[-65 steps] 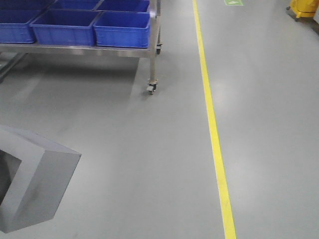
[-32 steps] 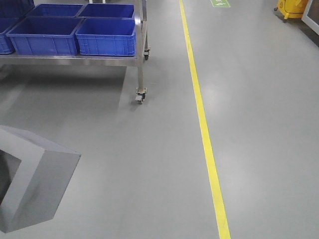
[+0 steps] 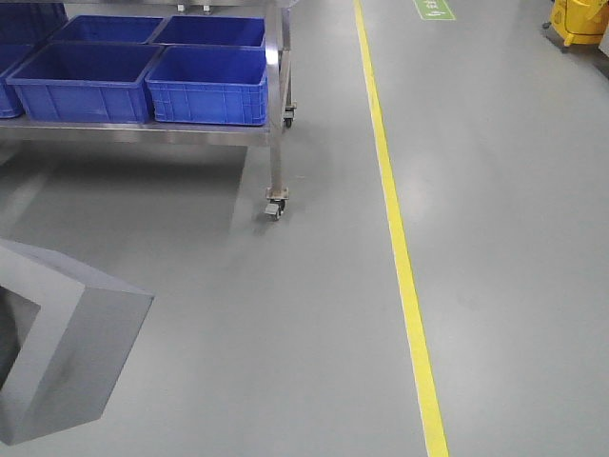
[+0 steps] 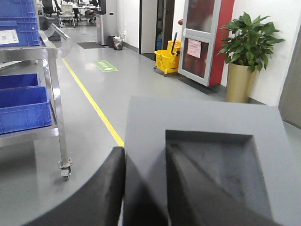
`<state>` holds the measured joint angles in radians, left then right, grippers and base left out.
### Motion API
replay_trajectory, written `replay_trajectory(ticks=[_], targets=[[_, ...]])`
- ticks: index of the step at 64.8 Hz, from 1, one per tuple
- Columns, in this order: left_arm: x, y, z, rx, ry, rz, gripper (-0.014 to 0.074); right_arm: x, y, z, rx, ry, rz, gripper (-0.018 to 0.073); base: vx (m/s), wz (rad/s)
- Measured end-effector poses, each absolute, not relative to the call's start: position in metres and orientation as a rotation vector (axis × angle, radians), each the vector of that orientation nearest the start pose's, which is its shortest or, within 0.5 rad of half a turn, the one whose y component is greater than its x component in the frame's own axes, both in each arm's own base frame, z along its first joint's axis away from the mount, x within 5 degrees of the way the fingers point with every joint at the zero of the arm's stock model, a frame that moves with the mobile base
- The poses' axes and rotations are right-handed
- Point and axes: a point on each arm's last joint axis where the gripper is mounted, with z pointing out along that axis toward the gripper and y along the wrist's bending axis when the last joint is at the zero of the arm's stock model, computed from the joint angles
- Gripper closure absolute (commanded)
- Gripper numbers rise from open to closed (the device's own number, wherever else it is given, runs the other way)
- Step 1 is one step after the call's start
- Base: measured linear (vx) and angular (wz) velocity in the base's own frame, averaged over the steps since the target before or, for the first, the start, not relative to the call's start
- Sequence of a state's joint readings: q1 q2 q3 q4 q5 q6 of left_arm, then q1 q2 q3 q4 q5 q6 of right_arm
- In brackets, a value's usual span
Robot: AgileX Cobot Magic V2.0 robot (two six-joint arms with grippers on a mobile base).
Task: Sort gray base to blue bin
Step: 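Drive the base away from the table while holding the block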
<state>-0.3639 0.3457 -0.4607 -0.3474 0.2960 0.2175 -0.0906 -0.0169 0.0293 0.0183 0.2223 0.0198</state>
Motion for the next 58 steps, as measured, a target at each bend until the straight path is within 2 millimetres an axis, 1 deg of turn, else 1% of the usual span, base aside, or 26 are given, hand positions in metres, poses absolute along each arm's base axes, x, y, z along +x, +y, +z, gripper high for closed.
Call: replay_trajectory(ticks=[36,47,58], targets=[[0.0705,-0.0366,0.3198,0.282,1.643,-0.447,0.0576,0.0552,-0.0046,0.184,0.107,1.715,-0.036,0.0564,0.36,-0.01],[0.0705,-0.0366,0.3198,0.282,1.643,-0.447,0.0576,0.0552,-0.0046,0.184,0.107,1.715,-0.036,0.0564,0.33,0.21],[0.0705,-0.0366,0.3198,0.282,1.643,-0.447,0.0576,0.0552,-0.0046,0.184,0.107,1.715,-0.036,0.0564,0.31,0.44]])
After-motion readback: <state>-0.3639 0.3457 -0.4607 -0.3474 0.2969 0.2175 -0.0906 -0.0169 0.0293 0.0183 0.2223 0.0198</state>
